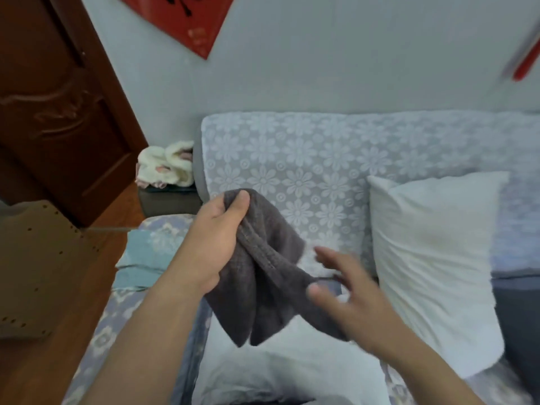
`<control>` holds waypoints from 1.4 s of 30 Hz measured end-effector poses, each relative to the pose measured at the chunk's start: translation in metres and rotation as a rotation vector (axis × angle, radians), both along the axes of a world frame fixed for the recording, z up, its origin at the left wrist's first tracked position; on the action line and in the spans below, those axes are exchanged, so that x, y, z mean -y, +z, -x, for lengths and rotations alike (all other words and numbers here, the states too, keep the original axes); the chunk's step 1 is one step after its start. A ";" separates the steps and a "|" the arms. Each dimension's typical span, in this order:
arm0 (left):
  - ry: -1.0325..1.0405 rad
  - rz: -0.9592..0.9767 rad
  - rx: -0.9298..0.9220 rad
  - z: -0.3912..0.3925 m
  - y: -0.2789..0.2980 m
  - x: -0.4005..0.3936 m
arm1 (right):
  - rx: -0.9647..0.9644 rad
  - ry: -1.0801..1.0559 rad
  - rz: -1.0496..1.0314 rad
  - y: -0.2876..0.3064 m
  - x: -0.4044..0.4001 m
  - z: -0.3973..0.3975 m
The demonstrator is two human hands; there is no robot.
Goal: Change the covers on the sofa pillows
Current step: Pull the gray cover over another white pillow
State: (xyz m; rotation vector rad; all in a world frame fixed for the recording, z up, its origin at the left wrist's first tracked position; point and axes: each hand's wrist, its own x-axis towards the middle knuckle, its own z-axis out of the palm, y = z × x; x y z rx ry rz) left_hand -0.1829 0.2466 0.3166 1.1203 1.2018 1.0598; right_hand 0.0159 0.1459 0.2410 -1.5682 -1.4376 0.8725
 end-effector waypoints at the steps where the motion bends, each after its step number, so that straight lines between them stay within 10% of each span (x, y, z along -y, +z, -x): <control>1: -0.034 0.004 0.003 -0.008 0.003 0.003 | 0.011 0.117 0.042 0.001 0.001 0.011; 6: -0.291 -0.048 -0.031 -0.013 0.027 0.010 | 0.280 0.105 0.010 -0.027 -0.020 0.022; 11: -0.615 -0.115 -0.798 0.062 0.036 -0.018 | 0.357 -0.360 -0.085 0.002 -0.041 -0.043; 15: -0.585 0.041 -1.267 0.103 -0.013 -0.047 | 0.614 -0.299 -0.053 0.031 -0.071 -0.080; 23: -0.272 -0.222 -1.360 0.175 -0.099 -0.088 | 1.077 0.203 0.229 0.025 -0.102 -0.106; 30: 0.047 -0.549 -1.340 0.174 -0.097 -0.096 | 1.104 -0.202 -0.092 0.004 -0.113 -0.141; 37: -0.161 -0.388 -1.268 0.177 -0.231 0.008 | 1.032 -0.191 0.000 -0.140 0.019 -0.166; 42: -0.553 -0.044 -1.397 0.146 -0.349 0.111 | 1.062 0.063 0.592 -0.253 0.103 -0.186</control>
